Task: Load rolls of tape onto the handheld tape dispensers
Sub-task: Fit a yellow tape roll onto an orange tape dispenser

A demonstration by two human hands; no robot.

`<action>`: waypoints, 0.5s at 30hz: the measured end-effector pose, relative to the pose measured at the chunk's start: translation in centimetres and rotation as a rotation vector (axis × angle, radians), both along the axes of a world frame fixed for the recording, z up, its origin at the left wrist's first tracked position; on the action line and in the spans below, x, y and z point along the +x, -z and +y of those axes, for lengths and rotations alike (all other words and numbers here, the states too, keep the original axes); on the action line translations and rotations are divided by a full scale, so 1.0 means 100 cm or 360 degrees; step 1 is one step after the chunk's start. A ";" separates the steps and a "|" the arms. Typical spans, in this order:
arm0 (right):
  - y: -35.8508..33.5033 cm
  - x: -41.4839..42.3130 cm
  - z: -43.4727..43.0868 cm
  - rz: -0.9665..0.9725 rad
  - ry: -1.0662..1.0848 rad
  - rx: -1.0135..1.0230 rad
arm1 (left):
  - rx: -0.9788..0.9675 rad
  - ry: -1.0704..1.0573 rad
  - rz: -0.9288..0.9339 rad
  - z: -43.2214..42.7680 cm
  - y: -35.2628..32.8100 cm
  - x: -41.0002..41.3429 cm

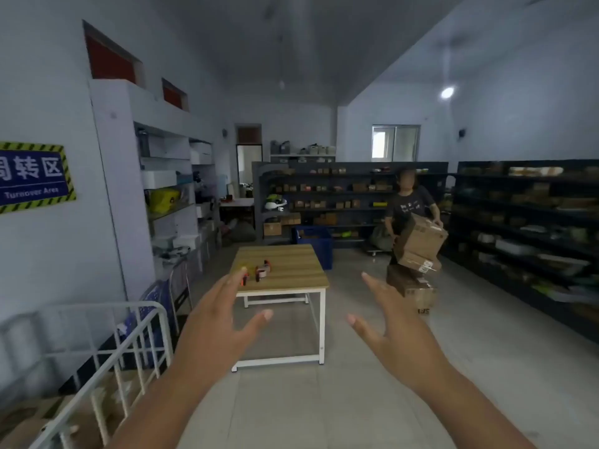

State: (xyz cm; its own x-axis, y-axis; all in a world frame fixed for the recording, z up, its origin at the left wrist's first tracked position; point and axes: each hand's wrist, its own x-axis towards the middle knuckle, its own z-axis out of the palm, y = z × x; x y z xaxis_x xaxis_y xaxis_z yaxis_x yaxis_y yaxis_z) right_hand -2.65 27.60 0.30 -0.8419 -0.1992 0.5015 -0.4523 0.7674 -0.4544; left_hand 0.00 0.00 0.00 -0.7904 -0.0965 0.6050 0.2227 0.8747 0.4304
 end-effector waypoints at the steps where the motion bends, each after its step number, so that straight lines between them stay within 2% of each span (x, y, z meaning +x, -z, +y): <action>1: 0.003 -0.014 0.003 0.0014 -0.0024 0.0000 | 0.0007 0.0012 -0.0008 0.004 0.003 -0.014; 11: 0.064 -0.202 -0.002 -0.0207 -0.0156 -0.0083 | -0.0006 -0.0193 -0.0308 0.003 0.062 -0.168; 15: 0.069 -0.279 -0.032 -0.0218 -0.0248 -0.0077 | -0.0008 -0.0234 -0.0289 -0.025 0.067 -0.235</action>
